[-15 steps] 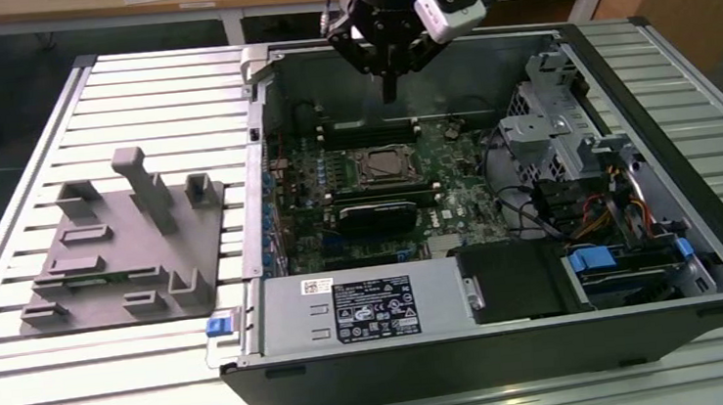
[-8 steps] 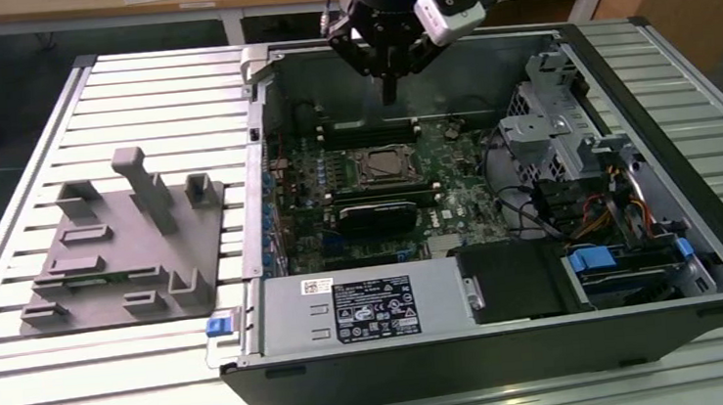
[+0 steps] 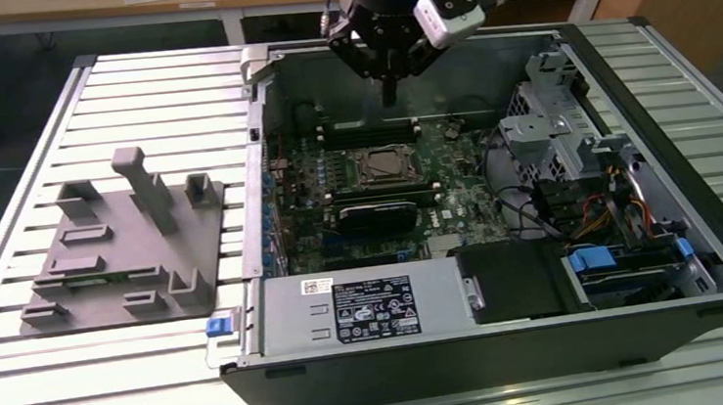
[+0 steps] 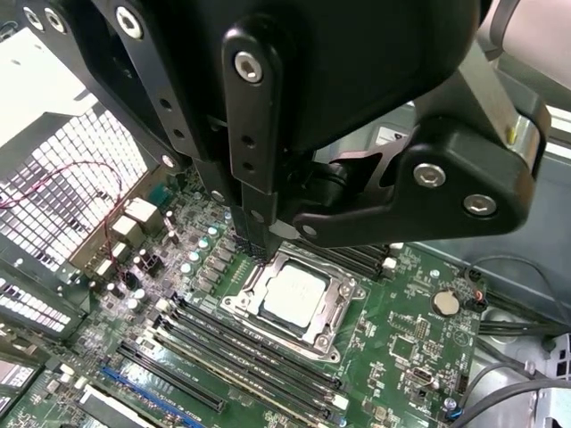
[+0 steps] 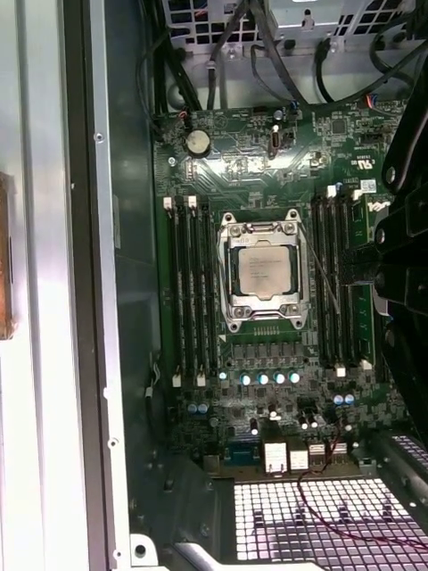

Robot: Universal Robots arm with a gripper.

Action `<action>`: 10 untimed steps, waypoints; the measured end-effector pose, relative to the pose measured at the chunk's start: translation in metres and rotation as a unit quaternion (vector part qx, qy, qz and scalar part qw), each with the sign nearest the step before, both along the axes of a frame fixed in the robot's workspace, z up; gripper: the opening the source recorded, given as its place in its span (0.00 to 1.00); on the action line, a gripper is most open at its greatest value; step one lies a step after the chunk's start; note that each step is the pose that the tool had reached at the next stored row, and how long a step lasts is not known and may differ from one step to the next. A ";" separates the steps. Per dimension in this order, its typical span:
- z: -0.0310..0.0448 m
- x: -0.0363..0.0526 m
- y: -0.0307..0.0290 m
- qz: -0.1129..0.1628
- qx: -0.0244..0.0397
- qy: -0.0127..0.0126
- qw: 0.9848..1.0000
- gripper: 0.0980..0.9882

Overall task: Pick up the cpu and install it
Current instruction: 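Install the second cpu locking lever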

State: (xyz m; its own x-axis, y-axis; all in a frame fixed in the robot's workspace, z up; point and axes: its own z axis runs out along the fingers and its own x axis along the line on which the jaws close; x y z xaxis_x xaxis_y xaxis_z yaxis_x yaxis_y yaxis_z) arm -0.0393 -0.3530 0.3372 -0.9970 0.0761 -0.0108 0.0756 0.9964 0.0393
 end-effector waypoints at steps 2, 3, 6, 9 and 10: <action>-0.0006 0.0000 0.0000 0.000 0.000 0.000 1.000 0.01; -0.0009 0.0000 0.0000 0.000 0.000 0.000 1.000 0.01; -0.0020 0.0000 0.0000 0.000 0.000 0.000 1.000 0.01; -0.0030 0.0000 0.0000 0.000 0.000 0.000 1.000 0.01; -0.0033 0.0000 0.0000 0.000 0.000 0.000 1.000 0.01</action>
State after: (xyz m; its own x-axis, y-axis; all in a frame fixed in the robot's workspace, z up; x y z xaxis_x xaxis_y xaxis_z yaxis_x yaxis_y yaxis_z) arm -0.0393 -0.3530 0.3339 -0.9970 0.0761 -0.0107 0.0756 0.9964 0.0392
